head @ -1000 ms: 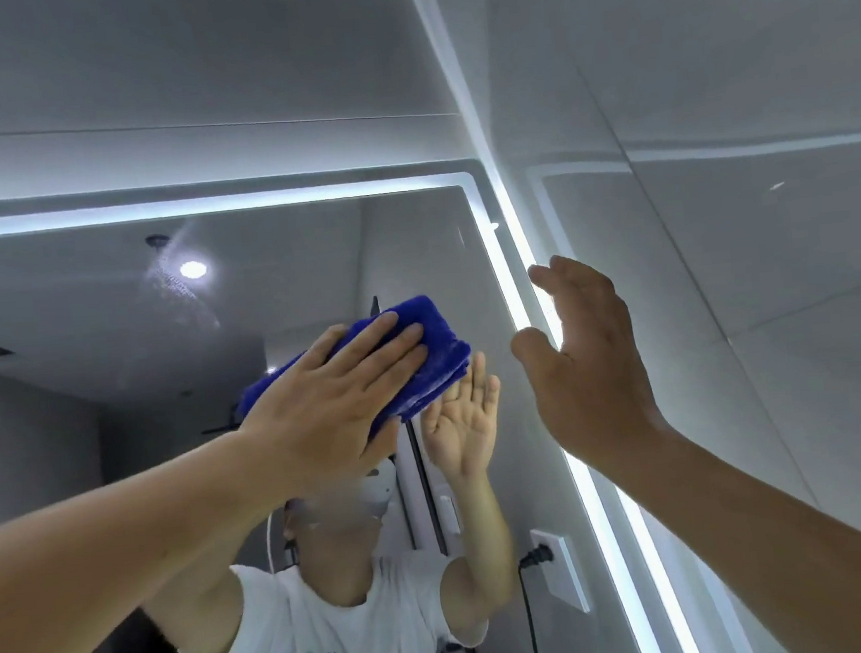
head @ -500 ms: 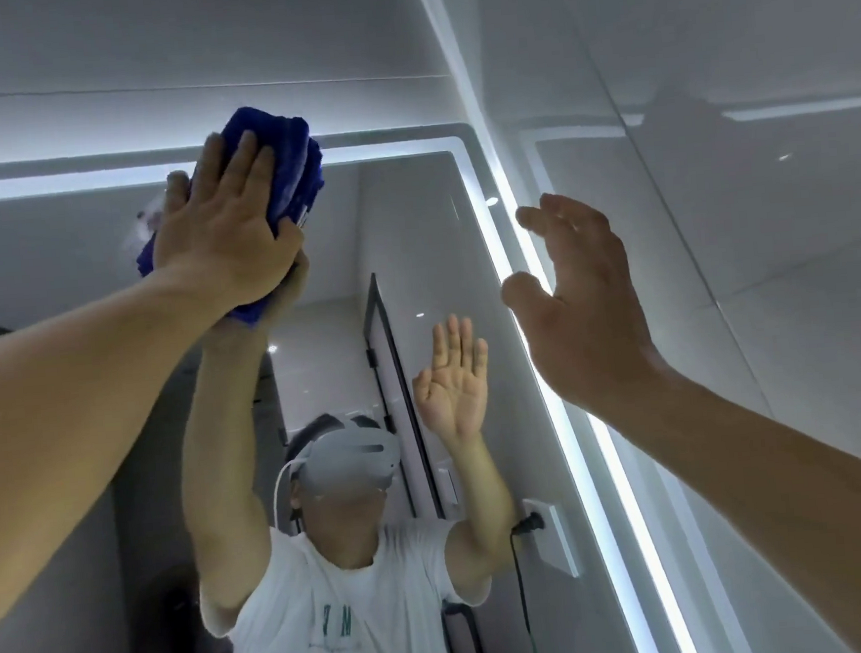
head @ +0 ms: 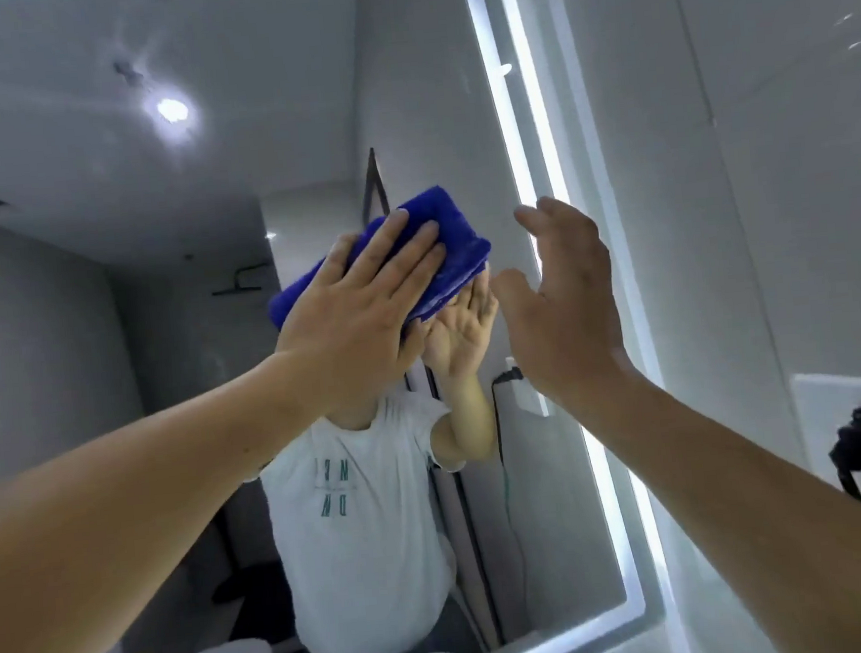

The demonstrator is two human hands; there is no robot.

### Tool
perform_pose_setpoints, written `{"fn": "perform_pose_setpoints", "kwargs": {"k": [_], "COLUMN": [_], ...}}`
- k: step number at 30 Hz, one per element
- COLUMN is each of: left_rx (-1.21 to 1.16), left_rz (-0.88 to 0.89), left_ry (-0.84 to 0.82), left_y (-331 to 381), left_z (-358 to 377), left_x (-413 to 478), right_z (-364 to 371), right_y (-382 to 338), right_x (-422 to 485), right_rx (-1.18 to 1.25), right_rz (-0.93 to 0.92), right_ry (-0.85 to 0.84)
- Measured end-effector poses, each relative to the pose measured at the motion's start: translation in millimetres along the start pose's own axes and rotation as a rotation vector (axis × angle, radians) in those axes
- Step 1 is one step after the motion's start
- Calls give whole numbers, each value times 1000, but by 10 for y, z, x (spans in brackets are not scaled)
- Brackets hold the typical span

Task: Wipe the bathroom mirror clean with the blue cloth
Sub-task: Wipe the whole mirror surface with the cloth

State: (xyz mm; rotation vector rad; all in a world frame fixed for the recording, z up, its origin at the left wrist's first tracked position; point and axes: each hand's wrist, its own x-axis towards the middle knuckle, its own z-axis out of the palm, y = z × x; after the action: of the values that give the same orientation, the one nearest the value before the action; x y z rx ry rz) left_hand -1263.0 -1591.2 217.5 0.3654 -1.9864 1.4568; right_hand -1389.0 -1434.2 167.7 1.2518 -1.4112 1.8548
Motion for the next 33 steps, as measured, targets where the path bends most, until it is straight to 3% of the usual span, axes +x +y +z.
{"fn": "perform_pose_setpoints", "kwargs": {"k": [7, 22, 29, 33], "left_rx": [-78, -112, -62, -73], "left_rz": [172, 400, 627, 596], "left_ry": [-41, -138, -191, -199], "left_y": [817, 2266, 2177, 1733], "left_z": [131, 489, 439, 334], "left_x": [-641, -1628, -1698, -1451], "right_z": [-89, -392, -355, -200], "right_y": [546, 1528, 1472, 1293], "right_x": [-716, -1856, -1732, -1395], "right_rx": [-9, -158, -145, -127], "right_rz": [137, 242, 198, 145], "right_ry": [-9, -83, -96, -83]}}
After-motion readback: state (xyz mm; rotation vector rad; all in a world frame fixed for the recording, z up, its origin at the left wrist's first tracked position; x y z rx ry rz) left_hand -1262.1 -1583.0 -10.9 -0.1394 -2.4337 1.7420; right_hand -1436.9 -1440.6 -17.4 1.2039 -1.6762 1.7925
